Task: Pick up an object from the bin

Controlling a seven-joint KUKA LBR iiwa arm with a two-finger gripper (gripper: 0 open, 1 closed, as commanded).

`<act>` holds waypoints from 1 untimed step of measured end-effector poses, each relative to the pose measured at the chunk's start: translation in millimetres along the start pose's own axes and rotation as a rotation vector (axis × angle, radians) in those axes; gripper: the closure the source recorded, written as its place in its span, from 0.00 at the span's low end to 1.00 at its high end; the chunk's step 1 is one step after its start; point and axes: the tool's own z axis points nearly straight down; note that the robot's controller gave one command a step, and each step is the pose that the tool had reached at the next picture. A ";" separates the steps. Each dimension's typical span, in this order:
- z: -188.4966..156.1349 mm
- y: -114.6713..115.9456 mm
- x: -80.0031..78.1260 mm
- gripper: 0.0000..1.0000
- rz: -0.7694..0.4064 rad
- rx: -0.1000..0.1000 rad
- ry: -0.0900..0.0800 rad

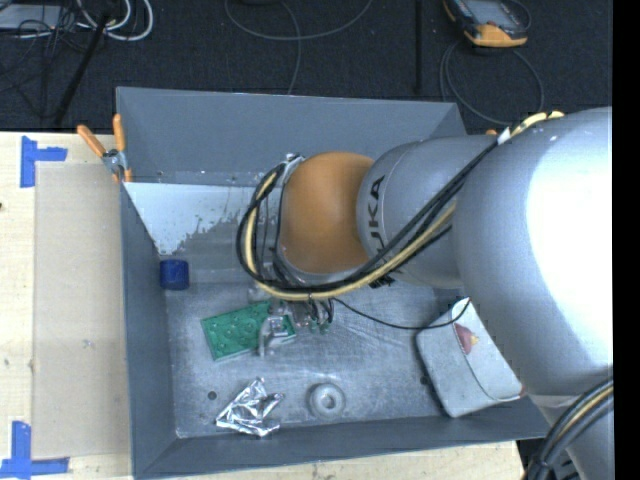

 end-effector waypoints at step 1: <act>-1.9 0.1 0.0 1.00 0.000 0.002 0.010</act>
Offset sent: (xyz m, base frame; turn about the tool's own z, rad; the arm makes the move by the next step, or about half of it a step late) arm 0.0000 0.0000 0.0026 0.0000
